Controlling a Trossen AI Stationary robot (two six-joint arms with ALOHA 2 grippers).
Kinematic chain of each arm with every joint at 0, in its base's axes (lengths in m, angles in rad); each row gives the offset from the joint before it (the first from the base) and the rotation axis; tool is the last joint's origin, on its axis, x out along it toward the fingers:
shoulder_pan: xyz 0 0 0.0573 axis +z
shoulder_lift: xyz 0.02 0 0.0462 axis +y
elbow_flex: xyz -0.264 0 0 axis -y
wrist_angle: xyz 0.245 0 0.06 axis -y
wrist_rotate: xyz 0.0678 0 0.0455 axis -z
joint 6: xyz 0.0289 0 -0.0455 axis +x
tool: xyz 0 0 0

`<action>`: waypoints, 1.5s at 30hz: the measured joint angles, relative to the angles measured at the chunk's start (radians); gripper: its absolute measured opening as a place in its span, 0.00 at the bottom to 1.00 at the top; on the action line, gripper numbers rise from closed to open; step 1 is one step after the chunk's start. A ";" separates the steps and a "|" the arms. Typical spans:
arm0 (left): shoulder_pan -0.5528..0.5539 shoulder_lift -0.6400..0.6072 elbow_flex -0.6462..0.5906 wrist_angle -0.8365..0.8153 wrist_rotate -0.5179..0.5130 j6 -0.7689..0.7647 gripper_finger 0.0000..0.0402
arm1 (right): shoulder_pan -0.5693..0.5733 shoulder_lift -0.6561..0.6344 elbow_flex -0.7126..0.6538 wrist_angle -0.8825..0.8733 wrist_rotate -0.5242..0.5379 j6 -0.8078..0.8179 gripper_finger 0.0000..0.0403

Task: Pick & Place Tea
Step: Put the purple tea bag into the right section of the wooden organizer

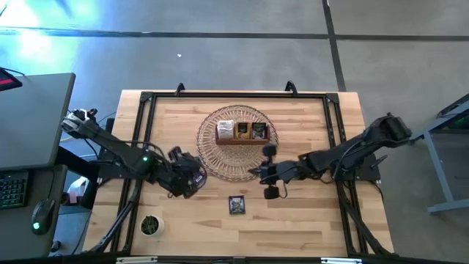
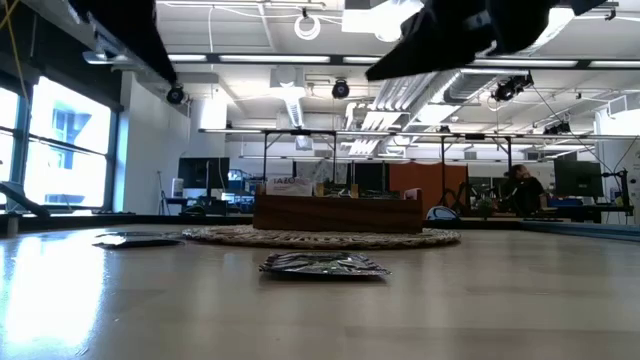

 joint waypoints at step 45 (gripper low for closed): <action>0.459 0.229 -0.102 -0.083 0.488 0.610 0.30 | -0.178 0.204 0.000 0.242 -0.347 0.003 0.34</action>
